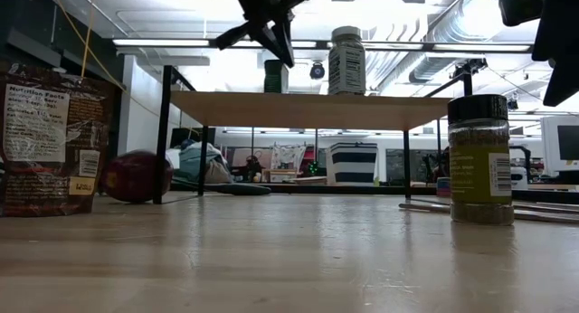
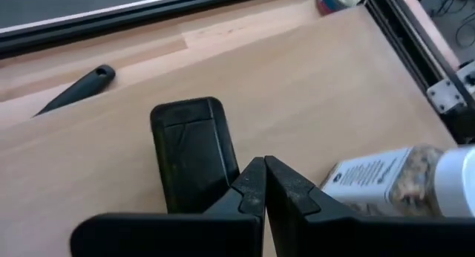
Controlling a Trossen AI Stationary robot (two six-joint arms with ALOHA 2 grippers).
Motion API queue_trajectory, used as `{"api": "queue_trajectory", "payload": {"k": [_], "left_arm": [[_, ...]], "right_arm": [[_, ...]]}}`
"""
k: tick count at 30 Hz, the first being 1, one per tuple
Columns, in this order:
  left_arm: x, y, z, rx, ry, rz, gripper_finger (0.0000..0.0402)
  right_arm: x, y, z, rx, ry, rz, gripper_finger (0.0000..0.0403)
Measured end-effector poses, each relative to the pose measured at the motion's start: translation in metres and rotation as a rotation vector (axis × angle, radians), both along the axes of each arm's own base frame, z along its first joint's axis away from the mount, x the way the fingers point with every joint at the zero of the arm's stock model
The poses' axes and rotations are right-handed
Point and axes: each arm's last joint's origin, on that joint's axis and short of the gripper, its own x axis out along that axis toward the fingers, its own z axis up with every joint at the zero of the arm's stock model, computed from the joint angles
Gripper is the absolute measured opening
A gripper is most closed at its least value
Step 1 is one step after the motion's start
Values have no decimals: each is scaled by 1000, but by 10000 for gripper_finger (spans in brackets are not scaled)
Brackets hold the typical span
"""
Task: Shelf spices
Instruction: Remove the black seasoning can from the shelf
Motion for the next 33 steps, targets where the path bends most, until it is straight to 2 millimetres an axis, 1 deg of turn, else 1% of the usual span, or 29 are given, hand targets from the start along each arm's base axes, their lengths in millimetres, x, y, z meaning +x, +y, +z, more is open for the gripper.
{"api": "queue_trajectory", "payload": {"k": [7,9,11,14,15,17,19,21,24,27,29,33], "left_arm": [[-14,-14,3,-5,70,5,0],[-20,-17,7,1,81,14,0],[-24,-19,13,8,58,22,0],[-25,-22,21,12,13,3,0],[-25,-23,25,24,-6,-19,0],[-28,-27,41,67,-67,-88,0],[-36,-30,59,130,-104,-179,3],[-44,-31,71,203,-101,-262,15],[-52,-27,81,294,-68,-340,50],[-56,-21,88,328,-76,-423,107],[-56,-16,88,331,-56,-509,153],[-53,-2,79,369,38,-655,238]], "right_arm": [[0,0,0,-5,-4,-3,371],[0,0,0,-14,-11,-8,371],[1,-1,0,-24,-20,-14,371],[1,-1,1,-22,-24,-19,371],[1,-1,1,-21,-23,-19,371],[2,-1,1,-18,-26,-19,371],[2,-1,1,-17,-30,-17,371],[2,-1,1,-15,-33,-17,371],[2,-1,1,-15,-33,-17,371],[2,-1,1,-15,-33,-16,371],[2,-1,1,-14,-34,-16,371],[3,0,1,-9,-37,-19,371]]}}
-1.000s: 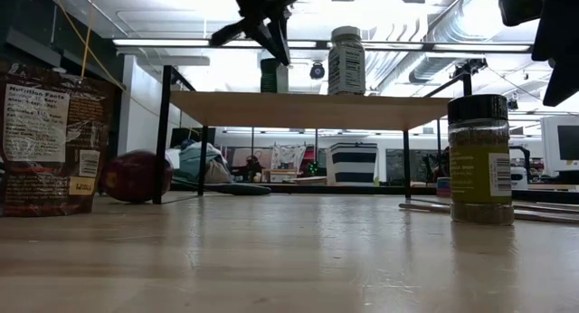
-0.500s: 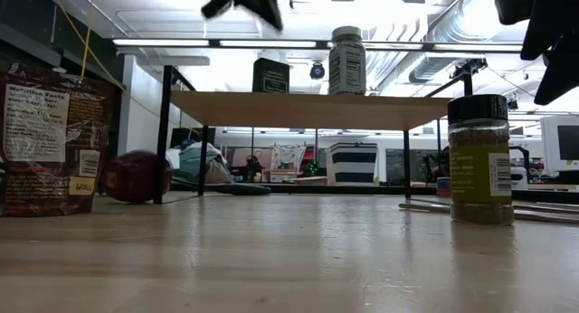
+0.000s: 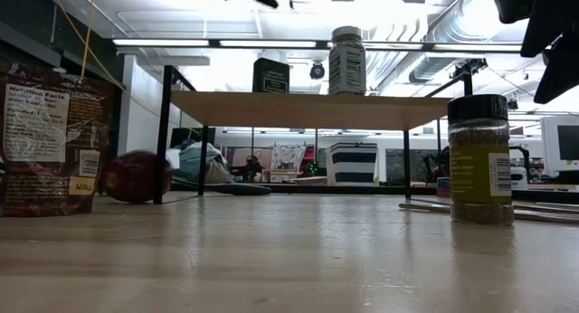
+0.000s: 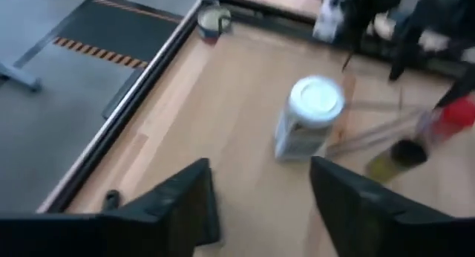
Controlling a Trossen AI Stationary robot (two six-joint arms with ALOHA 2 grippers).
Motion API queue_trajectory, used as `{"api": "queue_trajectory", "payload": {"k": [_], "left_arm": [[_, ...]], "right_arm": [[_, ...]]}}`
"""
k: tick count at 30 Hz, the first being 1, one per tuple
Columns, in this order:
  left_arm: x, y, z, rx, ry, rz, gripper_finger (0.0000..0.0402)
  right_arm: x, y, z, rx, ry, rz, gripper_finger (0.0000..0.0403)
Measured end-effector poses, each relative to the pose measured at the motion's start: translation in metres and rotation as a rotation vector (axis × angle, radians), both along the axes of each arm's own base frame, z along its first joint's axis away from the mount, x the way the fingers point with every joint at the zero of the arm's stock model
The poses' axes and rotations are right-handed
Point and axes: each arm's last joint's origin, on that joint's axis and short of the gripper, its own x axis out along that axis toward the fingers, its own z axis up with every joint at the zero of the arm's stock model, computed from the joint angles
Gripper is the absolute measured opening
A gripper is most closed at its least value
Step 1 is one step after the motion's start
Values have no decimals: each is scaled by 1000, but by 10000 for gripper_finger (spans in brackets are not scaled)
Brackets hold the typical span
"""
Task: Shelf spices
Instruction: Remove the black seasoning can from the shelf
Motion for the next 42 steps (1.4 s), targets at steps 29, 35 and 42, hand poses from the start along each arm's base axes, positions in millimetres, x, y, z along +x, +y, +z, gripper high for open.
{"api": "queue_trajectory", "payload": {"k": [29,35,42], "left_arm": [[42,36,-89,-116,409,83,289],[46,30,-92,-37,428,114,172],[28,3,-68,-87,390,56,109]], "right_arm": [[6,-7,1,23,-16,-63,371],[6,-7,1,19,-15,-55,371],[6,-7,1,19,-14,-54,371]]}}
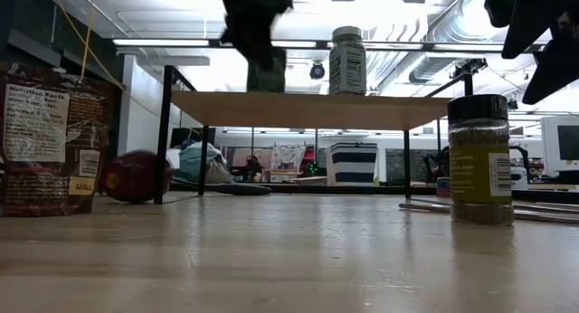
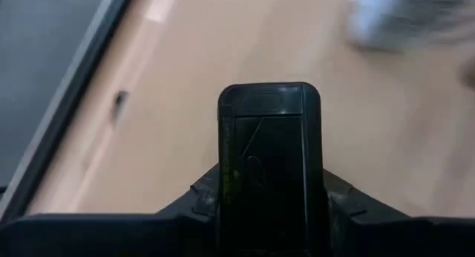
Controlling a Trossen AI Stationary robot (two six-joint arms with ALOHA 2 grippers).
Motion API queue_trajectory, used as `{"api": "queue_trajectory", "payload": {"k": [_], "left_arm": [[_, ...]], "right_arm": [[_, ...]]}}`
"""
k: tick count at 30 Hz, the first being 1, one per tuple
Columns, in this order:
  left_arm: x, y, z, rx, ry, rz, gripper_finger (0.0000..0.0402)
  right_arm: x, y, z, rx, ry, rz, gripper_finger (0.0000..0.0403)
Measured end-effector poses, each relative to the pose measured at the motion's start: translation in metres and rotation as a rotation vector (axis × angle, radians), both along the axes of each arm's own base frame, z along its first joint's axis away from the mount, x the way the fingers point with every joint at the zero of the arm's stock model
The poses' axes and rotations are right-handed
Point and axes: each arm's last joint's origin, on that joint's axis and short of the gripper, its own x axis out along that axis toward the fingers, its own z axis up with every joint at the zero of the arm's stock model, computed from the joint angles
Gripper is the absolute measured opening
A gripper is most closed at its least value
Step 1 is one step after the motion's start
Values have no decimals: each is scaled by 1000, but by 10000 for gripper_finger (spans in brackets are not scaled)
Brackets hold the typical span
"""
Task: Shelf spices
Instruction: Remove the black seasoning can from the shelf
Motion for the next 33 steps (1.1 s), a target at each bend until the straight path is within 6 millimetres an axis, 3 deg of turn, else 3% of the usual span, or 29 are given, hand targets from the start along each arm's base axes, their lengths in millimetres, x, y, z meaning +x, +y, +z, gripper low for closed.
{"api": "queue_trajectory", "payload": {"k": [4,8,12,16,21,26,30,33], "left_arm": [[-28,-45,17,-69,58,-56,109],[-52,-114,17,-64,111,-161,109],[-72,-184,-11,-28,111,-253,109],[-80,-226,-52,-16,40,-245,109],[-63,-244,-98,-24,-41,-271,109],[-43,-240,-134,54,43,-368,130],[-33,-232,-150,47,112,-386,157],[-29,-226,-150,32,129,-417,174]], "right_arm": [[0,0,0,-11,2,18,371],[0,0,0,-30,4,49,371],[0,0,0,-37,5,60,371],[1,0,0,-49,0,81,371],[2,1,2,-61,-21,114,371],[4,3,3,-44,-36,129,371],[5,4,3,-19,-44,139,371],[6,5,4,-9,-63,140,371]]}}
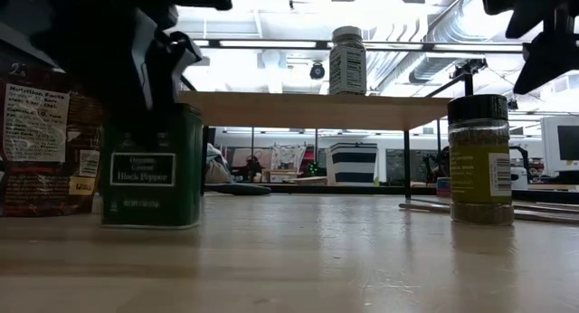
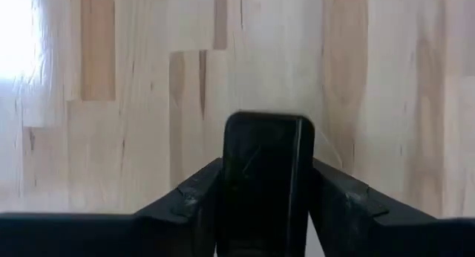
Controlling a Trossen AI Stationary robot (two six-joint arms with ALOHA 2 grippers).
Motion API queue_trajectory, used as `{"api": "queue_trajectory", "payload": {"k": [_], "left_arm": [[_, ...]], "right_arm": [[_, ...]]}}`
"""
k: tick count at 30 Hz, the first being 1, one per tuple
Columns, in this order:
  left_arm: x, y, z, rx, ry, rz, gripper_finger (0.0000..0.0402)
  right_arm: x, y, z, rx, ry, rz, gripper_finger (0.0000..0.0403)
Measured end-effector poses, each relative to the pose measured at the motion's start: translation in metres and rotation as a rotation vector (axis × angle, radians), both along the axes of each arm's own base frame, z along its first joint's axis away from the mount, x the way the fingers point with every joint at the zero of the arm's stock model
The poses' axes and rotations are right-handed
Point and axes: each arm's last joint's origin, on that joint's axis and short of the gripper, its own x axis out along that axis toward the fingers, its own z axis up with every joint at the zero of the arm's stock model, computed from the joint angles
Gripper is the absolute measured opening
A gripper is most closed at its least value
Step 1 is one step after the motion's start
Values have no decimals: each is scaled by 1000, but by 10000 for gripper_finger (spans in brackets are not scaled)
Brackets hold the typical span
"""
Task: Shelf spices
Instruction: Remove the black seasoning can from the shelf, then remove the white seasoning bottle from the shelf
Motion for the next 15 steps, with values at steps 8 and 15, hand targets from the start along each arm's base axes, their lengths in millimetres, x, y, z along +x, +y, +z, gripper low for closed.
{"api": "queue_trajectory", "payload": {"k": [8,15], "left_arm": [[-6,16,38,-69,-68,-3,204],[-34,34,94,-79,-242,75,213]], "right_arm": [[1,1,12,-3,-33,23,371],[8,-12,93,-378,-209,-19,371]]}}
